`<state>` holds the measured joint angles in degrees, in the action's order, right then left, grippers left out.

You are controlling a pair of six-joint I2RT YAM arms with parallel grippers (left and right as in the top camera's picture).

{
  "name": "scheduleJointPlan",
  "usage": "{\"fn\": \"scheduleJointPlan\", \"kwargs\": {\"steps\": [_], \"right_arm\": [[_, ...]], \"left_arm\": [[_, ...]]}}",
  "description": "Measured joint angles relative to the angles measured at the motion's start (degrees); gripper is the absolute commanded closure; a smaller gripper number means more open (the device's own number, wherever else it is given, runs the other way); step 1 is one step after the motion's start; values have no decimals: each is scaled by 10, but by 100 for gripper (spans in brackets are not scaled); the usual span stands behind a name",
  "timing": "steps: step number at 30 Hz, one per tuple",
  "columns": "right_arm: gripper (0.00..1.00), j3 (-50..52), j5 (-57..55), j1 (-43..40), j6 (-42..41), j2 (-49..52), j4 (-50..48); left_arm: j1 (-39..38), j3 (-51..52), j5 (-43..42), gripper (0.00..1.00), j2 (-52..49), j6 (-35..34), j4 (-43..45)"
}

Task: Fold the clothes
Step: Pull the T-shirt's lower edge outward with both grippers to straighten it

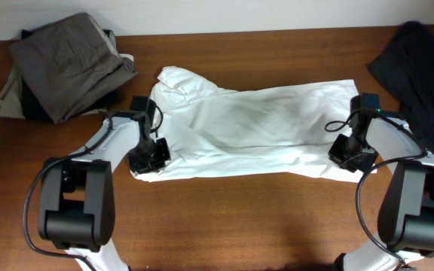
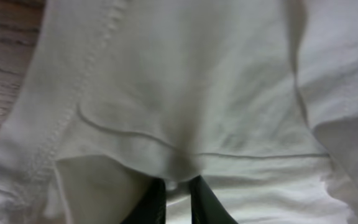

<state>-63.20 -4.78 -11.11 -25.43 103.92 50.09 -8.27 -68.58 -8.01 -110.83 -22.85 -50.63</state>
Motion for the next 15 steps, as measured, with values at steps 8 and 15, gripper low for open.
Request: {"fn": "scheduleJointPlan", "kwargs": {"steps": [8,15], "right_arm": [[96,0,-23,-18,-14,13,-10],[96,0,28,-28,4,13,-10]], "left_arm": [[69,-3,-12,95,-5,-1,-19],[125,-4,-2,96,-6,-3,-38]]}}
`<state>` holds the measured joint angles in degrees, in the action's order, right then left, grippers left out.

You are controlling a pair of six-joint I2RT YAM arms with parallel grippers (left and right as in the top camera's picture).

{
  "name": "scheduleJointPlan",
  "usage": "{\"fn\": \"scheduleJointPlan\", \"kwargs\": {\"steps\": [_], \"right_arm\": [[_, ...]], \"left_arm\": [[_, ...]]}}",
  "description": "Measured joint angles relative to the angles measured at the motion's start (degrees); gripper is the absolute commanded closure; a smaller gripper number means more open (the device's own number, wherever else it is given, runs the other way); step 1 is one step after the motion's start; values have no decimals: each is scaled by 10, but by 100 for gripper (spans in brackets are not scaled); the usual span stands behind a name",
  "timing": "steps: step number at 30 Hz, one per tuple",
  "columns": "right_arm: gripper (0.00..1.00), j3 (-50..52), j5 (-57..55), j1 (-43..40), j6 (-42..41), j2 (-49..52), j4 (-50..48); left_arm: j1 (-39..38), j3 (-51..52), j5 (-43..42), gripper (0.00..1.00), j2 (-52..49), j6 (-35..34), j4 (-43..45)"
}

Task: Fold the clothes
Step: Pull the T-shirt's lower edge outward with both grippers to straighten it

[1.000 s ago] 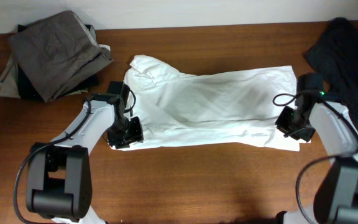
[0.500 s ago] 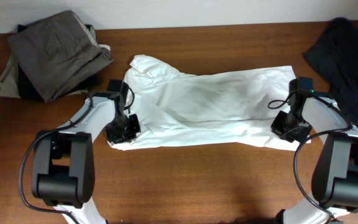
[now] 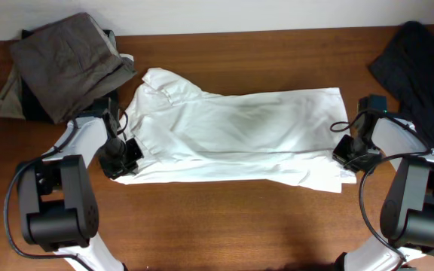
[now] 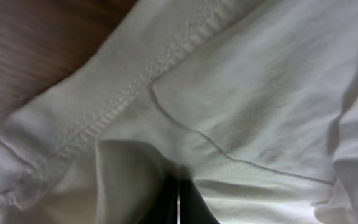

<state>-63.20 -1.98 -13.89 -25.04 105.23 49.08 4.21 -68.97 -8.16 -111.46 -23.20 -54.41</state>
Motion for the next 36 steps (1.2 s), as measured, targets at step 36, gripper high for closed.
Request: {"fn": "scheduleJointPlan", "kwargs": {"steps": [36], "right_arm": [[96,105,21,3,-129,-74,-15]], "left_arm": [[104,7,53,98,3,-5,-72]]}}
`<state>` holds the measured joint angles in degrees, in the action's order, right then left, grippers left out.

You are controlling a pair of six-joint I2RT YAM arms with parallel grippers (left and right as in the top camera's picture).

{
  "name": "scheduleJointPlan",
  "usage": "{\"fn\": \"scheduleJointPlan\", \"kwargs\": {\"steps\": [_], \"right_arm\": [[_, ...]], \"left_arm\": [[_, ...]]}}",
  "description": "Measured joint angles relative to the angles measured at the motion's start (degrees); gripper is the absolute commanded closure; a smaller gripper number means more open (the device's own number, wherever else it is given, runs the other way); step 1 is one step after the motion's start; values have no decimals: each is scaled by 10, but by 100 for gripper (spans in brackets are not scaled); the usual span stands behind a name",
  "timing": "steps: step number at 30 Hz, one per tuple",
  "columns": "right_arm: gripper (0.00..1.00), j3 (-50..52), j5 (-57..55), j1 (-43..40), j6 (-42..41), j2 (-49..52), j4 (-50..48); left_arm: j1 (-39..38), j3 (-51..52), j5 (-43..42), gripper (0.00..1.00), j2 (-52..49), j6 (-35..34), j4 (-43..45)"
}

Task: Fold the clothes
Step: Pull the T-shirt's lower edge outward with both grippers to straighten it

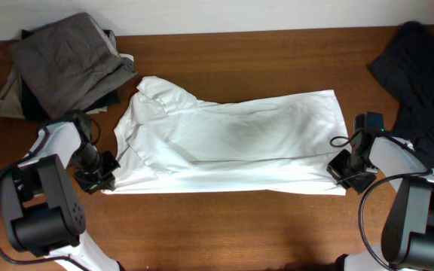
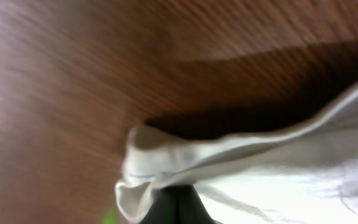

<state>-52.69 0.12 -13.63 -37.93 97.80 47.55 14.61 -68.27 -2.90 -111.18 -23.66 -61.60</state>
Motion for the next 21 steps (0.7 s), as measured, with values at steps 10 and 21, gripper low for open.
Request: {"fn": "scheduleJointPlan", "kwargs": {"steps": [10,21], "right_arm": [[40,-123,-11,-1,46,-87,120],[43,-75,125,48,124,-14,38]], "left_arm": [[5,5,45,75,215,-16,1],[-125,5,3,60,258,-21,19]]}}
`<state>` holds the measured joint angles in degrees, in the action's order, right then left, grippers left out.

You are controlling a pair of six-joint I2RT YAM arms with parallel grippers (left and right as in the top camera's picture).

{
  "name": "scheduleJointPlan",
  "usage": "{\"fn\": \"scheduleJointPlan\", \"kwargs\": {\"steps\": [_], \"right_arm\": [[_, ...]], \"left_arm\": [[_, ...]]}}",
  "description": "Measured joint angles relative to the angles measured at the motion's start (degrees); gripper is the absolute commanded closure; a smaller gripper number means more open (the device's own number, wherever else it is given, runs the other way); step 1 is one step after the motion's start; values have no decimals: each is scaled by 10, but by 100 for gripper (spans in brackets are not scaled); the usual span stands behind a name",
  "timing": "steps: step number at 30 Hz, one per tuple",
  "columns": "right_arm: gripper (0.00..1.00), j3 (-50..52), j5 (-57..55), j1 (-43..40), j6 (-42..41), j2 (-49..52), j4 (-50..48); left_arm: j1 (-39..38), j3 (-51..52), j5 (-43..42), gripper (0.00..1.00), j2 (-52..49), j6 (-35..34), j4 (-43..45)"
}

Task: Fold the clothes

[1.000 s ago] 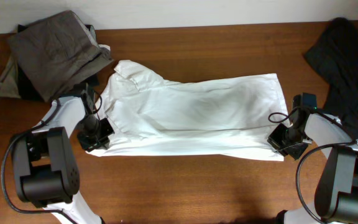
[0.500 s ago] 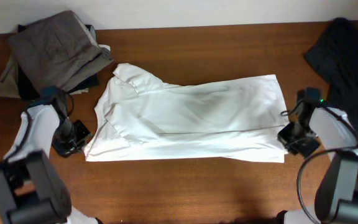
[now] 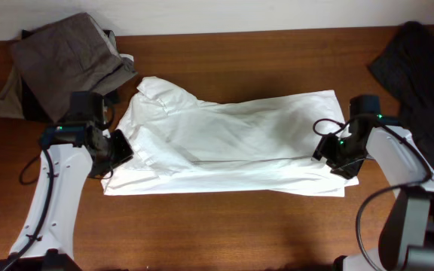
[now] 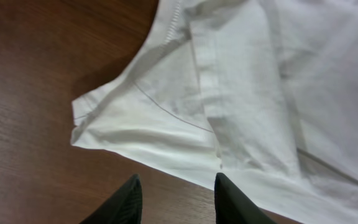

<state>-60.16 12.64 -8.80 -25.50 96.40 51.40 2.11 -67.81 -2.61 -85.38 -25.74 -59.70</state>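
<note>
A white shirt (image 3: 232, 143) lies flat on the wooden table (image 3: 224, 226), folded lengthwise, with its collar at the back left. In the left wrist view its left end (image 4: 166, 118) shows a stitched hem and layered folds. My left gripper (image 4: 176, 186) hovers open just over that end, with only bare wood between its black fingers (image 4: 126, 202). From overhead the left gripper (image 3: 120, 149) is over the shirt's left edge. My right gripper (image 3: 331, 154) sits at the shirt's right edge; how its jaws stand is hidden.
A pile of brown and grey clothes (image 3: 66, 64) lies at the back left corner. A dark garment (image 3: 420, 75) is heaped at the back right, behind the right arm. Bare wood runs along the table's front edge.
My left gripper was shut on the shirt's near left corner, low on the table. Now it is open and sits higher over the left edge. The right gripper has shifted slightly back and left.
First both grippers were at the ends of the shirt's near edge, the left shut on cloth, the shirt lying further right. Then the shirt lay further left. Then it lay further left still and stretched flatter. Now the left gripper has let go.
</note>
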Motion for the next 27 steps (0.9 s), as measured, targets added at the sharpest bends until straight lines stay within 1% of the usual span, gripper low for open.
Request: {"fn": "scheduleJointPlan", "kwargs": {"steps": [2,7,17,20,21,22,27], "right_arm": [[41,2,2,0,-3,16,-16],[41,3,2,0,-16,41,-24],[46,11,-1,0,-41,49,-71],[60,18,-5,0,-44,49,-98],[66,23,-7,0,-45,49,-117],[69,26,-7,0,-46,49,-127],[67,37,-7,0,-59,49,-189]], "left_arm": [[-9,0,0,60,0,0,6],[-10,0,0,59,0,0,8],[-10,0,0,59,0,0,21],[-10,0,0,59,0,0,21],[-10,0,0,58,0,0,21],[-10,0,0,58,0,0,21],[-10,0,0,58,0,0,21]]}}
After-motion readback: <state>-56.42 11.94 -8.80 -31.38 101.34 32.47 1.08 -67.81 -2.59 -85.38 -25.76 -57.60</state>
